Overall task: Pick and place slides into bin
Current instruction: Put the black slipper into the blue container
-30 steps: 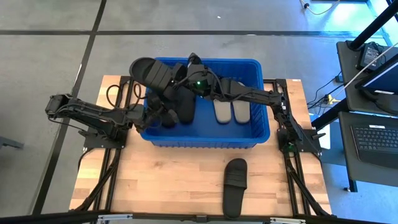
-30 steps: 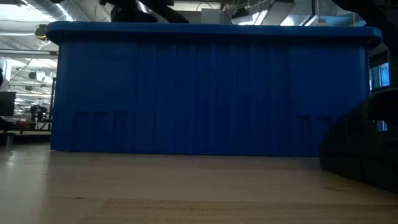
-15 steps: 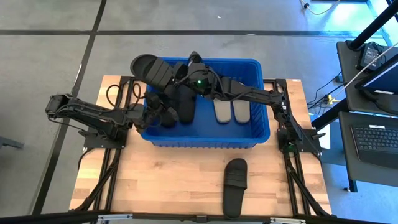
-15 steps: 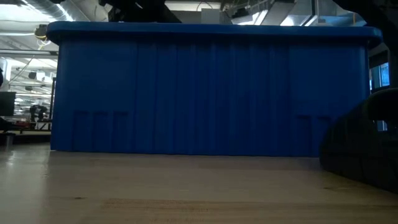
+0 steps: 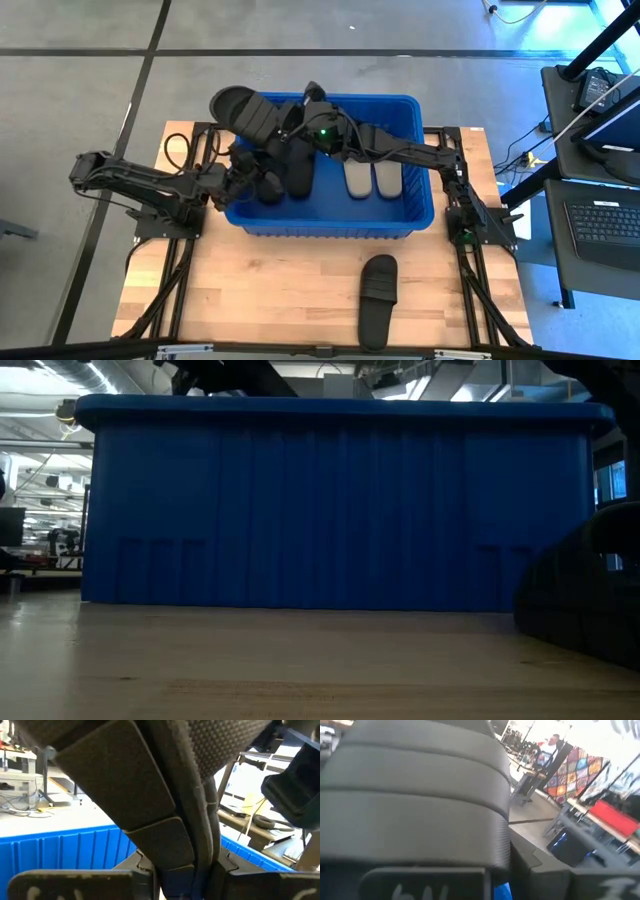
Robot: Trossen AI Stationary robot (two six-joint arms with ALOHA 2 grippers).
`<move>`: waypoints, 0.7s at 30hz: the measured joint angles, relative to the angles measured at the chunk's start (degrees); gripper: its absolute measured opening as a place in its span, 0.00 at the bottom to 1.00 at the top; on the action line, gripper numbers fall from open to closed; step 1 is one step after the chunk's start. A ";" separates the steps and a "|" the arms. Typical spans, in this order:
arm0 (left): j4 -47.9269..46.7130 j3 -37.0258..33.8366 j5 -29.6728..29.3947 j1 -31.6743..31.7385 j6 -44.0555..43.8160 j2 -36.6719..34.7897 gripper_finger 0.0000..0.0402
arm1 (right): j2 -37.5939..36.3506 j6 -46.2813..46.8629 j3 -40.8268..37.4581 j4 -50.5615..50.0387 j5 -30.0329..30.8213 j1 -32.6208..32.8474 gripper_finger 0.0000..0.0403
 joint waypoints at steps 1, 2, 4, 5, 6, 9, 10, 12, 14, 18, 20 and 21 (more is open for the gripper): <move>-0.65 0.00 0.11 0.00 0.01 -0.24 0.21 | -0.15 -1.54 -0.02 -0.36 0.28 0.13 0.07; -1.81 0.00 0.36 0.00 -0.24 -0.62 0.21 | -0.24 -2.95 -0.02 -0.58 0.78 0.31 0.07; -3.87 0.00 0.68 -0.04 -1.80 -1.45 0.21 | -0.35 -5.89 0.02 -0.76 1.96 0.87 0.08; -4.78 0.00 0.82 -0.07 -2.43 -1.77 0.21 | -0.43 -7.51 0.05 -1.06 2.28 1.12 0.08; -5.45 0.00 1.07 -0.09 -2.96 -2.10 0.21 | -0.48 -9.37 0.05 -1.20 2.43 1.47 0.08; -6.81 0.00 3.21 -0.08 -4.93 -3.49 0.21 | -0.55 -16.09 0.09 -1.04 3.77 2.52 0.10; -7.45 0.00 4.15 -0.02 -5.79 -3.99 0.21 | -0.57 -18.57 0.09 -1.10 4.51 2.88 0.11; -8.99 0.00 5.69 -0.03 -7.47 -5.30 0.21 | -0.57 -22.68 0.09 -1.28 5.68 3.59 0.12; -10.45 0.00 6.38 -0.07 -8.34 -6.30 0.20 | -0.62 -24.22 0.11 -2.09 5.98 4.20 0.13; -11.82 0.00 7.78 -0.09 -10.02 -7.31 0.20 | -0.69 -25.59 0.15 -3.09 6.24 4.93 0.14; -12.00 0.00 8.37 -0.07 -10.30 -7.64 0.20 | -0.72 -25.92 0.15 -3.41 6.22 5.01 0.14; -12.01 0.00 8.51 -0.09 -10.79 -7.70 0.20 | -0.72 -26.03 0.18 -3.61 6.18 5.01 0.14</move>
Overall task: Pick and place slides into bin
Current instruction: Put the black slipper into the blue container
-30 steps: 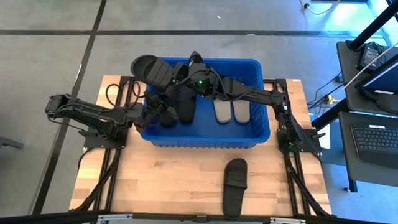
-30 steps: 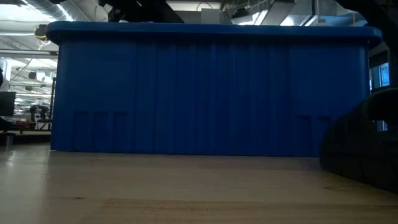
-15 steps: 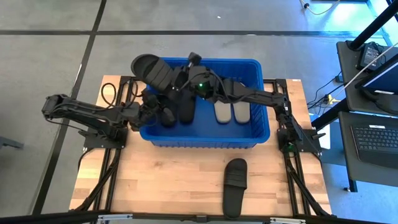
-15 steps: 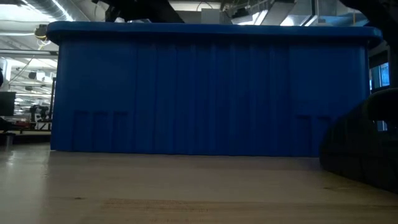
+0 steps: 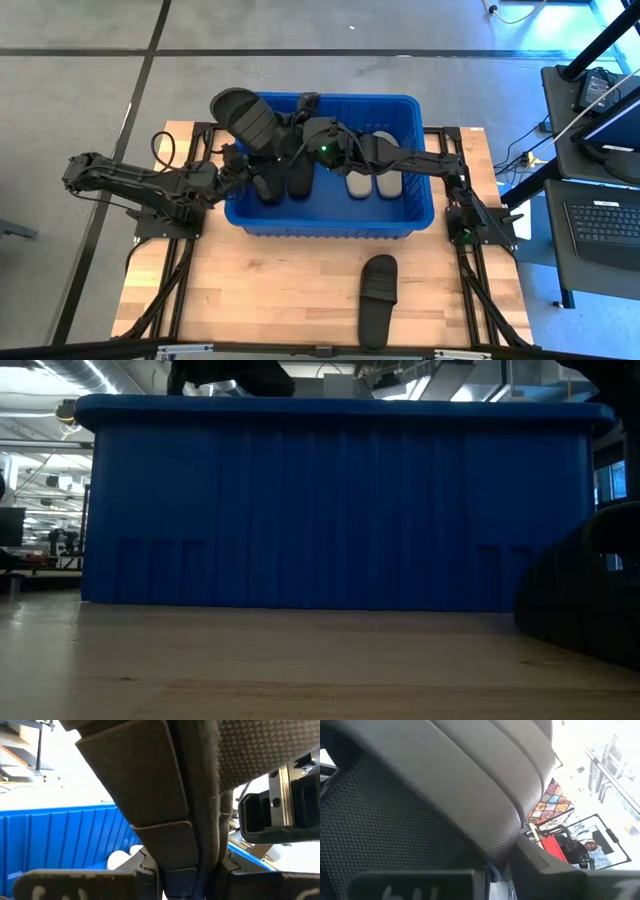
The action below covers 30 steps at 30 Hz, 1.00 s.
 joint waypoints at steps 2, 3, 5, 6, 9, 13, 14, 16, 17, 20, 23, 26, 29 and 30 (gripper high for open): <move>-0.47 0.00 0.06 0.02 -0.67 0.02 0.20 | 0.00 0.05 -0.02 -0.24 0.34 -0.02 0.14; -0.47 0.00 0.07 0.02 -0.77 0.02 0.20 | 0.02 0.03 -0.02 -0.24 0.76 -0.02 0.14; -0.47 0.00 0.12 0.04 -0.83 0.02 0.20 | 0.04 0.03 -0.02 -0.28 1.49 0.00 0.15; -0.46 0.00 0.15 0.06 -0.83 0.02 0.20 | 0.04 0.01 -0.02 -0.26 1.70 0.03 0.17; -0.40 0.00 0.38 0.11 -0.90 0.02 0.20 | 0.07 -0.17 -0.07 -0.01 1.97 0.04 0.25; -0.04 0.02 0.34 0.11 -0.96 0.00 0.20 | 0.13 -0.21 -0.11 0.46 1.99 0.04 0.42; -0.01 0.04 0.33 0.11 -0.98 0.00 0.20 | 0.15 -0.21 -0.13 0.70 2.02 0.07 0.46; -0.01 0.09 0.31 0.11 -0.96 -0.04 0.20 | 0.17 -0.28 -0.13 0.96 2.44 0.37 0.54; -0.02 0.09 0.32 0.11 -0.96 -0.04 0.20 | 0.17 -0.47 -0.13 0.99 2.72 0.55 0.57; -0.04 0.11 0.47 0.11 -0.94 -0.04 0.20 | -0.02 -3.00 -0.15 0.79 3.08 1.43 0.64; -1.18 0.21 0.99 0.09 -2.17 -0.33 0.20 | -0.02 -8.62 -0.21 0.97 5.83 2.76 0.67; -4.21 0.28 1.56 0.06 -5.33 -1.11 0.20 | -0.02 -14.00 -0.31 0.50 8.87 3.57 0.68; -7.13 0.31 3.66 0.68 -7.88 -2.26 0.20 | 0.07 -16.45 -0.31 -0.41 10.43 4.18 0.68; -8.30 0.31 5.14 1.16 -9.21 -2.78 0.20 | 0.07 -16.51 -0.31 -0.62 10.58 4.41 0.68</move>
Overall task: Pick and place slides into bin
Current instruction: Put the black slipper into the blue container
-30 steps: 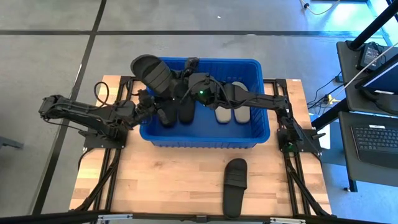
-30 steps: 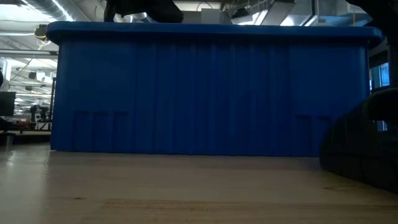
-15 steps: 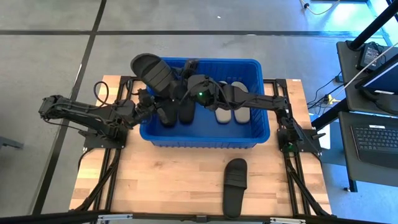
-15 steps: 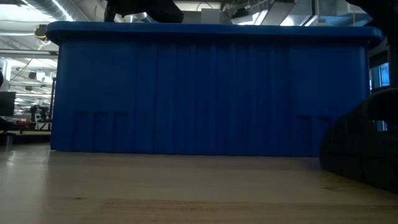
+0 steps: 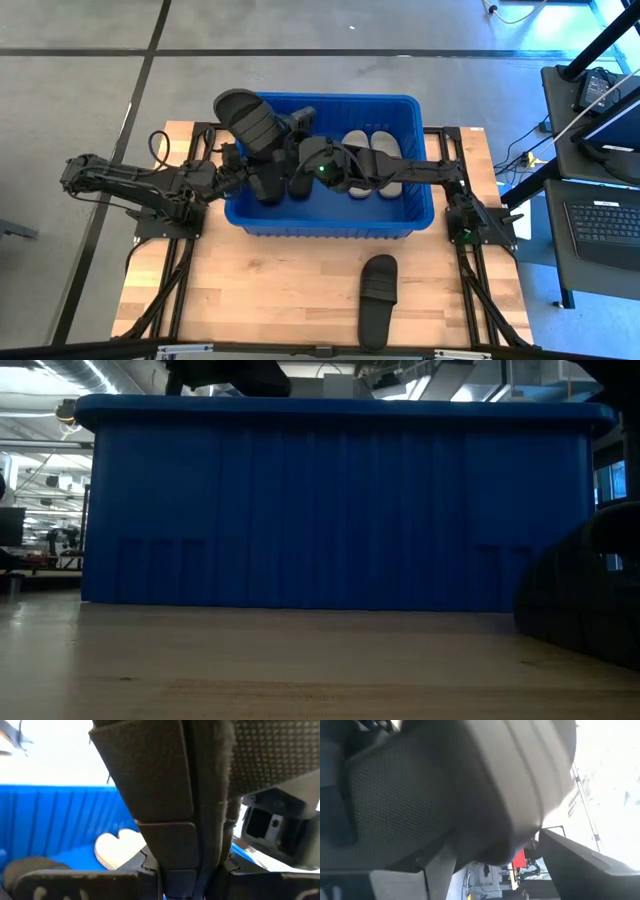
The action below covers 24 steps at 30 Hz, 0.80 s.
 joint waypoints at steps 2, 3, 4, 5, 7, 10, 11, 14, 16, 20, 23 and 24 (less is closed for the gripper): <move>-1.97 -0.01 2.93 1.24 -2.21 -1.21 0.20 | 0.00 0.06 0.00 -0.59 0.02 0.60 0.68; -2.85 -0.01 4.28 1.99 -2.85 -1.70 0.20 | 0.00 0.28 0.00 -1.14 0.07 0.76 0.68; -4.00 0.00 5.59 2.77 -3.46 -2.21 0.20 | 0.00 0.47 0.00 -2.33 0.04 0.96 0.68; -5.39 -0.02 6.96 3.53 -3.99 -2.70 0.19 | 0.00 0.58 0.00 -3.71 -0.08 1.03 0.68; -8.04 -0.02 9.77 5.23 -6.07 -3.64 0.19 | -0.08 3.22 0.02 -7.36 -2.13 1.00 0.68; -12.08 -0.04 15.15 8.20 -9.36 -5.11 0.19 | -1.41 9.23 0.02 -13.74 -7.89 0.77 0.68; -12.53 -0.03 17.21 9.12 -10.62 -5.45 0.19 | -2.06 11.34 0.02 -15.41 -9.13 0.76 0.68; -14.53 -0.02 25.39 12.17 -13.54 -5.63 0.19 | -3.51 16.21 0.02 -19.15 -9.51 0.68 0.68; -14.86 -0.04 32.17 14.69 -15.78 -5.57 0.19 | -4.33 18.77 0.09 -20.84 -9.42 0.47 0.68; -14.60 -0.04 41.82 20.04 -19.70 -5.26 0.19 | -5.22 20.09 0.15 -24.27 -10.07 0.50 0.68; -14.74 -0.04 47.57 23.57 -22.64 -4.38 0.19 | -5.25 19.73 0.15 -27.11 -11.74 0.73 0.68; -14.71 -0.04 49.29 24.57 -23.80 -4.13 0.19 | -5.25 19.69 0.15 -27.95 -12.17 0.72 0.68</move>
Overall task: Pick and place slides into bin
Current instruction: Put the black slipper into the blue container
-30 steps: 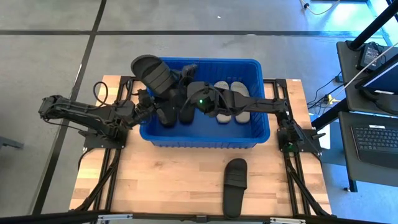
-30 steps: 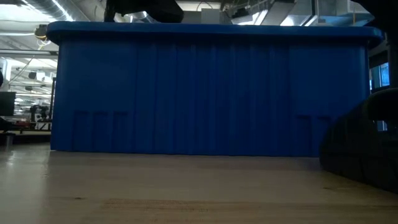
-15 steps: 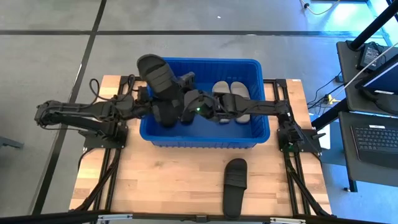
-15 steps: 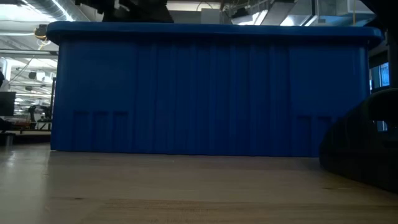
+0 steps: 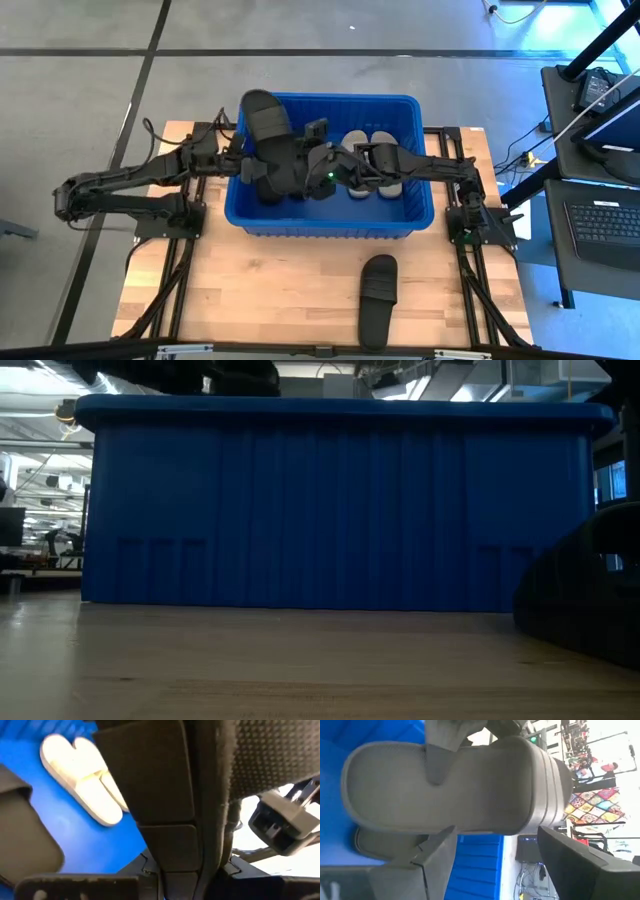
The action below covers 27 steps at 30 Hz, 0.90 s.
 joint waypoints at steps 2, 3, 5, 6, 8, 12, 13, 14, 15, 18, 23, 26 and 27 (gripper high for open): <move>0.50 0.00 2.53 1.59 -2.97 0.60 0.19 | 0.00 0.07 0.00 -0.71 -0.26 -0.05 0.68; 0.63 0.00 3.79 2.15 -4.43 0.84 0.19 | 0.00 0.07 0.00 -0.78 -0.28 -0.05 0.68; 1.59 0.00 5.80 2.97 -7.55 1.62 0.19 | 0.00 0.07 0.00 0.10 -0.28 -0.09 0.68; 1.68 0.00 6.61 3.15 -8.96 1.95 0.19 | 0.00 0.09 0.00 1.09 -0.31 -0.11 0.68; 2.23 -0.03 7.98 3.18 -11.43 2.78 0.19 | 0.00 -0.11 0.00 3.28 -0.32 -0.23 0.68; 6.20 -0.09 10.61 3.10 -14.55 4.55 0.19 | 0.00 -3.97 0.00 5.36 -2.31 -0.90 0.68; 7.55 -0.09 10.85 3.10 -14.97 4.99 0.19 | 0.01 -4.16 0.00 5.61 -3.20 -1.26 0.68; 8.63 -0.08 11.20 3.10 -15.37 5.34 0.19 | 0.02 -4.16 0.00 5.78 -3.92 -1.65 0.68; 9.52 -0.09 11.42 3.10 -15.65 5.61 0.19 | 0.02 -4.16 0.00 5.81 -4.21 -2.06 0.68; 10.28 -0.09 12.71 3.10 -15.76 6.44 0.19 | 0.36 -4.10 0.00 6.87 -4.20 -3.29 0.68; 10.20 -0.11 13.64 2.14 -15.97 8.03 0.19 | 1.27 -4.52 0.05 8.97 -4.18 -4.86 0.66; 10.54 -0.11 13.70 1.70 -15.99 8.99 0.19 | 2.48 -6.73 0.04 9.61 -4.20 -5.59 0.62; 11.05 -0.11 13.65 1.57 -15.95 9.31 0.19 | 2.90 -7.30 0.04 10.01 -4.25 -5.77 0.61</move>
